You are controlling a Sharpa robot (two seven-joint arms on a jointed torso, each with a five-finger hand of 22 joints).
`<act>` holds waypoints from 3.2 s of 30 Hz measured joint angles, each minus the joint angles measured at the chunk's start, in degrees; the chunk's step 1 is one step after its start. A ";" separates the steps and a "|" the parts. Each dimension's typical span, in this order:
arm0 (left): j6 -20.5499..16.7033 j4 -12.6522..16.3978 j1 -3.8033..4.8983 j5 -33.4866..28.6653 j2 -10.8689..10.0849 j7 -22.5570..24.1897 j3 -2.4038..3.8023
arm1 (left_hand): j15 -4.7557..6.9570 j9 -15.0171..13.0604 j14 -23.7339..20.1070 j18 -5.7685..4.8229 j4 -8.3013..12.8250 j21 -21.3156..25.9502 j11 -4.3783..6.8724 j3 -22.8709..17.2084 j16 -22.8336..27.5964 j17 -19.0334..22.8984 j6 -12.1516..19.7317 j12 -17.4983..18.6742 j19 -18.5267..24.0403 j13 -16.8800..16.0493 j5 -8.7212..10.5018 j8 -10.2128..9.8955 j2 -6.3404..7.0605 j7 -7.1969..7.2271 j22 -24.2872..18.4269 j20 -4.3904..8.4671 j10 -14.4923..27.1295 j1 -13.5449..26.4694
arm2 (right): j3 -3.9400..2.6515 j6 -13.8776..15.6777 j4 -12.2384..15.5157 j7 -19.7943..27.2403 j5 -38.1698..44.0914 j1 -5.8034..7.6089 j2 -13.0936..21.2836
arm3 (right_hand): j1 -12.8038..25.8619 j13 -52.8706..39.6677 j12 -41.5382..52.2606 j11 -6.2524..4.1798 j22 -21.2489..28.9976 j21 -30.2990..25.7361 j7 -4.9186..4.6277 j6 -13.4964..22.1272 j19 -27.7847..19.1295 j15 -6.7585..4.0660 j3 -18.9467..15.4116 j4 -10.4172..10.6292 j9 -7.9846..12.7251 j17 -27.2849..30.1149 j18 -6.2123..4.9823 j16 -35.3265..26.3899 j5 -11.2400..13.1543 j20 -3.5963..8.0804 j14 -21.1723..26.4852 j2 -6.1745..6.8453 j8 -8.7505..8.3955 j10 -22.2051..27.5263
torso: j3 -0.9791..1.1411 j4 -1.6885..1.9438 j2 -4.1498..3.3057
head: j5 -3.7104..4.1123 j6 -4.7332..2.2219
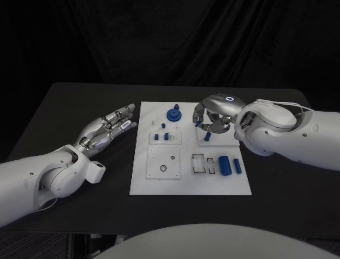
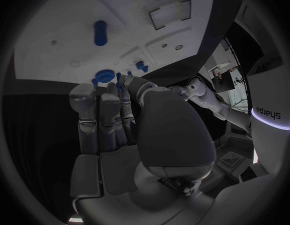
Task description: Assemble the parts on the task board
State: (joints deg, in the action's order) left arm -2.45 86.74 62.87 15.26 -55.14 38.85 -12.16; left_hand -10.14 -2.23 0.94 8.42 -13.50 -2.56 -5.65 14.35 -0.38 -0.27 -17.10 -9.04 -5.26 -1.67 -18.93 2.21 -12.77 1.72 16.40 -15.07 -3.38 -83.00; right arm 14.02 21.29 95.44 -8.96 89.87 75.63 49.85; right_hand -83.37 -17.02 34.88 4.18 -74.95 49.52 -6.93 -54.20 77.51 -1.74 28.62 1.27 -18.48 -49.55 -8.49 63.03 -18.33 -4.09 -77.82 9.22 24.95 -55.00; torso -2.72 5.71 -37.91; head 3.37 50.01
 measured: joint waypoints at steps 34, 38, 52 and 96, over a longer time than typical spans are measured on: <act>0.64 -0.88 -0.96 -0.01 1.25 0.01 -0.01 | 0.00 0.00 0.00 0.00 -0.01 0.00 -0.20 0.00 0.00 0.00 0.41 0.00 0.00 0.00 0.00 0.00 0.00 -0.41 -0.48 0.00 0.21 0.00 | -0.02 -8.57 0.18 -2.02 12.17 -6.40 -10.89 | 0.38 0.10 -0.66 -1.21 0.03 0.07 -0.18 1.02 0.32 0.16 0.48 -0.18 -0.08 -0.16 0.51 0.40 1.11 -0.10 -0.15 0.38 -0.61 -1.23 | -0.06 0.25 -0.18 | -2.60 0.00; 0.68 -0.88 -1.01 -0.01 1.25 0.01 0.00 | 0.00 0.00 0.00 0.01 -0.01 0.00 -0.20 0.00 0.00 0.00 0.41 0.00 0.00 0.00 0.00 0.00 0.00 -0.41 -0.48 0.01 0.21 0.00 | -0.07 -8.60 -0.02 -2.03 12.49 -6.48 -10.99 | 0.39 0.08 -0.66 -1.21 0.03 0.06 -0.09 1.11 0.31 0.16 0.48 -0.17 -0.12 -0.15 0.50 0.40 1.11 -0.10 -0.15 0.38 -0.61 -1.23 | -0.05 0.18 -0.16 | -2.72 0.00; 0.84 -0.86 -1.10 -0.02 1.21 0.01 0.01 | 0.00 0.00 0.00 0.00 -0.01 0.00 -0.20 0.00 0.00 0.00 0.41 0.00 0.00 0.00 -0.24 0.00 -0.23 -0.41 -0.47 0.01 0.21 -0.23 | -0.07 -8.23 0.12 -2.01 13.31 -6.69 -10.05 | 0.38 0.08 -0.66 -1.21 0.04 0.06 0.02 1.21 0.31 0.16 0.47 -0.18 -0.19 -0.24 0.49 0.40 1.27 -0.10 -0.15 0.37 -0.61 -1.23 | 0.03 0.14 -0.13 | -3.08 0.00; 1.66 -1.89 -1.24 -0.03 1.89 0.02 -0.01 | -0.20 -0.01 -0.21 0.00 0.47 0.00 -0.40 -0.16 0.00 0.00 0.61 0.01 0.01 0.05 -0.47 0.00 -0.45 -0.61 -0.58 0.01 0.42 -0.45 | 0.03 -10.96 -0.65 -2.03 13.77 -7.12 -10.93 | 3.65 -0.44 -1.99 0.57 0.02 -5.82 -0.80 6.95 -1.34 1.85 -1.93 2.56 1.62 2.70 0.47 -0.98 10.14 -1.75 1.88 1.68 -5.61 4.46 | -0.04 0.20 -0.02 | -3.42 0.00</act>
State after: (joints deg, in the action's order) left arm -0.80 84.86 61.63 15.23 -53.25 38.87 -12.17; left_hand -10.34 -2.23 0.74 8.42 -13.02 -2.55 -6.05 14.19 -0.38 -0.27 -16.49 -9.04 -5.26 -1.62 -19.40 2.21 -13.22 1.11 15.82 -15.06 -2.96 -83.45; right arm 14.05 10.33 94.79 -10.99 103.64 68.52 38.93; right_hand -79.71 -17.46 32.89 4.74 -74.93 43.70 -7.74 -47.25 76.17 0.12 26.69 3.83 -16.85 -46.85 -8.02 62.05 -8.19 -5.84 -75.94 10.90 19.35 -50.54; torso -2.76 5.91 -37.92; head -0.05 50.01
